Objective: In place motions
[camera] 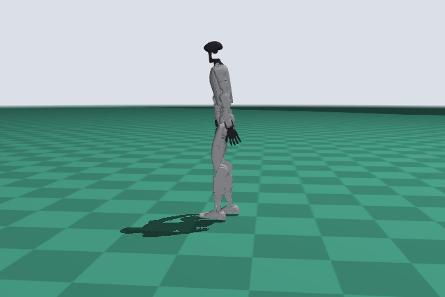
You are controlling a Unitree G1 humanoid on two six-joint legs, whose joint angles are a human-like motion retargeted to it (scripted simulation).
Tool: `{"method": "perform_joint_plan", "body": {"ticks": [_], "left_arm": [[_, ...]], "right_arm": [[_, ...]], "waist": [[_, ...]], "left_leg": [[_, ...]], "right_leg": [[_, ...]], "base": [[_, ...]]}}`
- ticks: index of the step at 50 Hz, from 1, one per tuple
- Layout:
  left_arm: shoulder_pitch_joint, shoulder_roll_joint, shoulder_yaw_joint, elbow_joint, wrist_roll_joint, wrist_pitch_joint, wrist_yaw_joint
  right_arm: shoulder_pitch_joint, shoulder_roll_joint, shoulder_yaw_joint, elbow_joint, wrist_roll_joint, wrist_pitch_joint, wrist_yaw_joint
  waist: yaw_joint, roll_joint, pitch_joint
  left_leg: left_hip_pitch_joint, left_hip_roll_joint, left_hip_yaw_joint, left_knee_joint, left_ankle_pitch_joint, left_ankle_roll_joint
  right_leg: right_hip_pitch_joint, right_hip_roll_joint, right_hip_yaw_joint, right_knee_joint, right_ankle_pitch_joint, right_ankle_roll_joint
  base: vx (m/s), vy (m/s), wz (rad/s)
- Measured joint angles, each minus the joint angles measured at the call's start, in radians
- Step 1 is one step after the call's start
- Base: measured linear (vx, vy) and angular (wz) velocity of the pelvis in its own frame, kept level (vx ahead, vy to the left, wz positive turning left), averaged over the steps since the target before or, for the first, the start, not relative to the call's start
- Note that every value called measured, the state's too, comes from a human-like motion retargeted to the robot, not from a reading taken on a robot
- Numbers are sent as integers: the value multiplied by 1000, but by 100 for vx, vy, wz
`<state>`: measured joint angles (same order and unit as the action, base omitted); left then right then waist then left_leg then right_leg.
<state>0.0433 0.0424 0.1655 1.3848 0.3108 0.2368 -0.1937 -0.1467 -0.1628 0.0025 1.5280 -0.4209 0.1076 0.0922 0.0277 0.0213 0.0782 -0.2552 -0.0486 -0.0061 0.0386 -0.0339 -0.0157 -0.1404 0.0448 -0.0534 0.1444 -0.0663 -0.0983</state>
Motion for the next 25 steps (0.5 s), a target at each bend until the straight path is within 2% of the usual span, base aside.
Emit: {"method": "perform_joint_plan", "body": {"ticks": [5, 7, 9, 15, 20, 22, 23, 25], "left_arm": [[19, 0, 9, 17, 19, 4, 11], [19, 2, 17, 22, 31, 5, 25], [14, 6, 24, 30, 37, 4, 29], [-15, 31, 37, 37, 28, 5, 15], [-35, 42, 49, 23, 13, 0, 16], [-39, 36, 53, 26, -1, -2, 25], [-41, 30, 55, 30, -10, -3, 32], [-35, 19, 63, 46, -24, -10, 48]], "right_arm": [[-12, 16, 70, -87, -169, 22, -16], [-5, 20, 66, -108, -161, 8, -25], [5, 24, 40, -116, -131, -11, -21], [71, 20, -83, -76, -62, -36, 19], [153, 3, -155, -8, -94, -26, 4], [185, -2, -181, 11, -109, -16, -14], [201, -5, -195, 18, -114, -13, -24], [232, -16, -215, 28, -116, -9, -42]], "waist": [[-40, 8, -27], [-59, 14, -48], [-50, 7, -65], [5, -56, -123], [5, -103, -171], [36, -107, -177], [55, -101, -177], [84, -87, -181]], "left_leg": [[24, 142, 564, -4, -71, -102], [50, 175, 708, 23, -61, -123], [79, 196, 789, 54, -52, -120], [144, 202, 823, 97, -54, -103], [177, 159, 841, 103, -41, -87], [184, 130, 786, 92, -35, -103], [187, 116, 750, 75, -65, -130], [180, 68, 672, 31, -81, -91]], "right_leg": [[34, -66, -327, -37, -52, 14], [58, -97, -488, -47, -73, 44], [87, -123, -624, -57, -88, 75], [175, -139, -940, -108, -109, 153], [226, -146, -1158, -116, -67, 231], [247, -146, -1176, -102, -41, 249], [258, -144, -1165, -88, -26, 257], [282, -150, -1123, -55, 17, 270]], "base": [[-44, -7, 341], [-53, -1, 416], [-48, -6, 398], [-52, 1, 403], [-38, 17, 410], [-32, 35, 291], [-24, 31, 243], [-16, 40, 229]]}}
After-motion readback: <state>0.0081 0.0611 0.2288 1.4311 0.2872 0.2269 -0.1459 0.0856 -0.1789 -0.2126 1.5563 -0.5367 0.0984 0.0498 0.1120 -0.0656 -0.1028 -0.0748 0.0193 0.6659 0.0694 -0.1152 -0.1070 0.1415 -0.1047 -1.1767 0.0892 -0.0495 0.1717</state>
